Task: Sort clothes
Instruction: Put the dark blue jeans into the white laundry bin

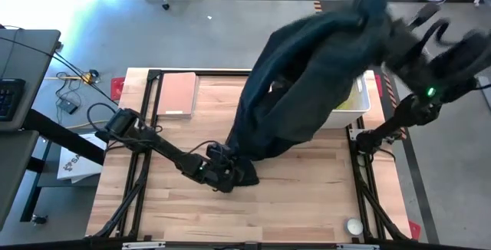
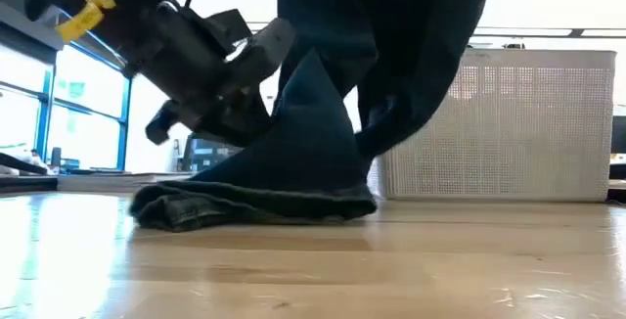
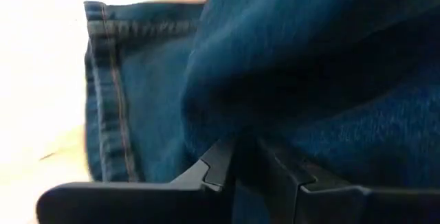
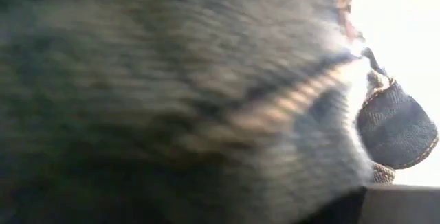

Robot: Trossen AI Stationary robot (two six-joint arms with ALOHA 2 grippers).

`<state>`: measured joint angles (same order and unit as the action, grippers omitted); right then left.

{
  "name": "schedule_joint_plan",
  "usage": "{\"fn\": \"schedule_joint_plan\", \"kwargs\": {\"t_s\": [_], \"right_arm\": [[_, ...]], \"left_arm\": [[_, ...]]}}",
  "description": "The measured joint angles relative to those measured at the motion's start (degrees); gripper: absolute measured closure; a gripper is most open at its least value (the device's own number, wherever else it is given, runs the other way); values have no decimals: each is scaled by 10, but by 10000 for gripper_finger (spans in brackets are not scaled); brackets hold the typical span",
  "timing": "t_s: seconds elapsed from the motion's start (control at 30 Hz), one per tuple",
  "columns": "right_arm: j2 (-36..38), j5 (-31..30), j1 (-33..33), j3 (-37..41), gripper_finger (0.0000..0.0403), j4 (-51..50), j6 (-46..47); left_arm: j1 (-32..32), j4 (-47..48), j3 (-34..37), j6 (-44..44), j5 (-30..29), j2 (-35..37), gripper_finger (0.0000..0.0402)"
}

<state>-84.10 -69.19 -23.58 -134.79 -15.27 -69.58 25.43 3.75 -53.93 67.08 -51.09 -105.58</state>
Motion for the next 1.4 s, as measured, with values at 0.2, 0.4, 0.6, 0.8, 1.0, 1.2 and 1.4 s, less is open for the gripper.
{"fn": "schedule_joint_plan", "kwargs": {"t_s": [0.2, 0.4, 0.6, 0.8, 1.0, 1.2, 1.4], "right_arm": [[2, -12, 94, -2, 337, 201, -212], [22, -14, 231, -2, 337, -77, 10], [17, 142, 412, -1, 337, -478, 373], [-26, 354, 598, 31, 337, -668, 539], [-52, 478, 692, 166, 337, -682, 571], [-53, 483, 714, 356, 338, -616, 564], [-53, 484, 714, 522, 338, -512, 540]], "left_arm": [[-6, -104, 0, -84, -7, -4, 351], [-14, -216, 0, -181, -9, -4, 351], [-15, -295, 0, -247, -9, -4, 351], [-15, -309, 0, -262, 0, -4, 351], [-15, -309, 0, -262, 0, -4, 351], [-11, -309, 0, -262, 10, -4, 351], [-10, -308, 0, -262, 10, -4, 351]]}}
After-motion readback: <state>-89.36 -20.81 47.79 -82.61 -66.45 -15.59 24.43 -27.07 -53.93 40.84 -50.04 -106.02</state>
